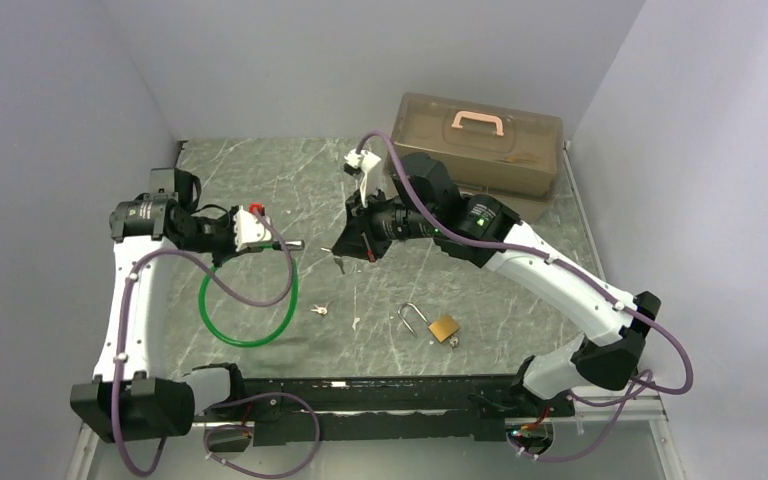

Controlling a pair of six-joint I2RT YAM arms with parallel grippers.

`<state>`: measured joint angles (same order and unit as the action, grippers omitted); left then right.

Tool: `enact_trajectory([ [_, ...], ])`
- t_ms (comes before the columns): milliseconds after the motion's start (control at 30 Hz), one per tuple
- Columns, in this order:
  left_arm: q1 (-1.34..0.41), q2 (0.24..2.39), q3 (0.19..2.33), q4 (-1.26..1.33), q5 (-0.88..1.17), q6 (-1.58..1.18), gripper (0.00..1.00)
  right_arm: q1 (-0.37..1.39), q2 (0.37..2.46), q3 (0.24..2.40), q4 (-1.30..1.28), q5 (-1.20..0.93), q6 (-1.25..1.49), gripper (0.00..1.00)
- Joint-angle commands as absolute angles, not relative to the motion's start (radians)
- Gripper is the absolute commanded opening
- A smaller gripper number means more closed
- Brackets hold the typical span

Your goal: Unlock with the key

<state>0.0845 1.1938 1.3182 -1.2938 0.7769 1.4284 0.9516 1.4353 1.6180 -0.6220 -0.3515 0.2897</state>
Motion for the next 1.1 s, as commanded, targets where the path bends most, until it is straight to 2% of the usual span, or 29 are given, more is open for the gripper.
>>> enact_trajectory([
  [0, 0.081, 1.141, 1.405, -1.569, 0.92, 1.553, 0.0, 0.958, 1.454, 1.725, -0.717, -0.438, 0.242, 0.0],
  [133, 0.08, 1.072, 1.44, -1.561, 0.955, 1.583, 0.0, 0.963, 1.468, 1.775, -0.759, -0.465, 0.219, 0.0],
  [367, 0.08, 0.88, 1.404, -1.374, 1.026, 1.537, 0.0, 0.973, 1.455, 1.78, -0.773, -0.5, 0.204, 0.0],
  [500, 0.08, 0.869, 1.453, -1.39, 1.046, 1.512, 0.0, 0.986, 1.441, 1.776, -0.766, -0.489, 0.206, 0.0],
  [1067, 0.08, 0.831, 1.41, -1.373, 1.063, 1.548, 0.0, 1.039, 1.403, 1.803, -0.777, -0.412, 0.196, 0.0],
])
